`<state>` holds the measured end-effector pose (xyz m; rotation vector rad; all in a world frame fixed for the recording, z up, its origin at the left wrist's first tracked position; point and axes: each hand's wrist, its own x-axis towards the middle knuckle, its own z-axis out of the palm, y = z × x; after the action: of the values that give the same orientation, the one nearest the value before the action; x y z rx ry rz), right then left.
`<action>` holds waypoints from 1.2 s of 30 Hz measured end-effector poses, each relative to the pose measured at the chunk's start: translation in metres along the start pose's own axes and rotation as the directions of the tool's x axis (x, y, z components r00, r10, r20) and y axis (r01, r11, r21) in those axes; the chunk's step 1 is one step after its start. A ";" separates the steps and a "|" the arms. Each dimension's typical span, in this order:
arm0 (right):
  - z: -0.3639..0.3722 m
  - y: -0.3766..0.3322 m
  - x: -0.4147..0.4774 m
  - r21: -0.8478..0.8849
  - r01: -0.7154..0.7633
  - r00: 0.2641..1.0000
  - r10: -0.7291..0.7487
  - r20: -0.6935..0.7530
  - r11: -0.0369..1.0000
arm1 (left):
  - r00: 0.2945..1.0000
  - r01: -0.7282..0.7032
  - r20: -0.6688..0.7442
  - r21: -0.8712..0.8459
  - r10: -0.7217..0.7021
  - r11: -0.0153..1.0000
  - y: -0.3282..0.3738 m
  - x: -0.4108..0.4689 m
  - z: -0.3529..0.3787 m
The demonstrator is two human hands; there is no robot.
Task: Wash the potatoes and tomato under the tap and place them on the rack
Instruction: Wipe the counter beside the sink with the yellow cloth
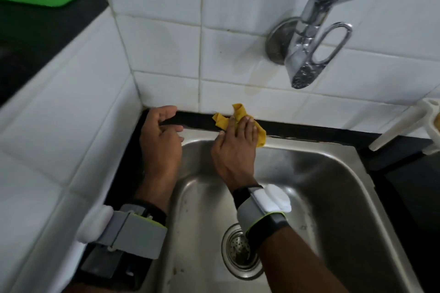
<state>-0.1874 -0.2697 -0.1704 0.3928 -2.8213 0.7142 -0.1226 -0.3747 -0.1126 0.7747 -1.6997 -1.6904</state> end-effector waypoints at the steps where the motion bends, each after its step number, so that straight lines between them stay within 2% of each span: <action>1: 0.000 -0.001 -0.003 0.008 0.039 0.999 -0.039 0.023 0.999 | 0.999 0.012 -0.042 -0.006 -0.012 1.000 0.001 0.000 -0.003; 5: 0.021 -0.040 -0.013 0.126 0.258 0.957 -0.271 0.104 0.958 | 0.987 0.028 -0.157 0.014 -0.026 0.999 -0.004 0.002 -0.022; 9: 0.035 -0.085 -0.005 0.227 0.347 0.892 -0.395 0.220 0.910 | 0.985 0.040 -0.168 0.012 -0.037 0.999 0.003 -0.003 -0.033; 11: 0.036 -0.092 0.003 0.229 0.351 0.865 -0.409 0.291 0.908 | 0.982 0.028 -0.189 -0.015 -0.030 0.999 0.007 -0.004 -0.037; 13: 0.039 -0.097 0.005 0.252 0.359 0.857 -0.424 0.293 0.899 | 0.975 0.005 -0.221 -0.019 -0.009 1.000 0.006 -0.004 -0.047; 17: 0.037 -0.102 0.008 0.315 0.341 0.845 -0.436 0.309 0.886 | 0.979 -0.023 -0.203 -0.007 0.021 1.000 0.005 -0.013 -0.052; 21: 0.040 -0.120 0.004 0.384 0.362 0.792 -0.497 0.353 0.849 | 0.984 -0.006 -0.177 -0.034 -0.001 0.999 0.010 -0.022 -0.060; 29: 0.031 -0.116 -0.025 0.452 0.355 0.813 -0.509 0.283 0.818 | 0.988 -0.001 -0.157 -0.020 -0.002 1.000 0.021 -0.047 -0.076; 36: 0.015 -0.112 -0.061 0.496 0.331 0.803 -0.516 0.300 0.803 | 0.987 0.034 -0.157 -0.062 -0.044 0.997 0.019 -0.084 -0.097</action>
<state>-0.0981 -0.3598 -0.1501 1.3815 -2.7352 1.2522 0.0060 -0.3719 -0.0960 0.8950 -1.5288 -1.6514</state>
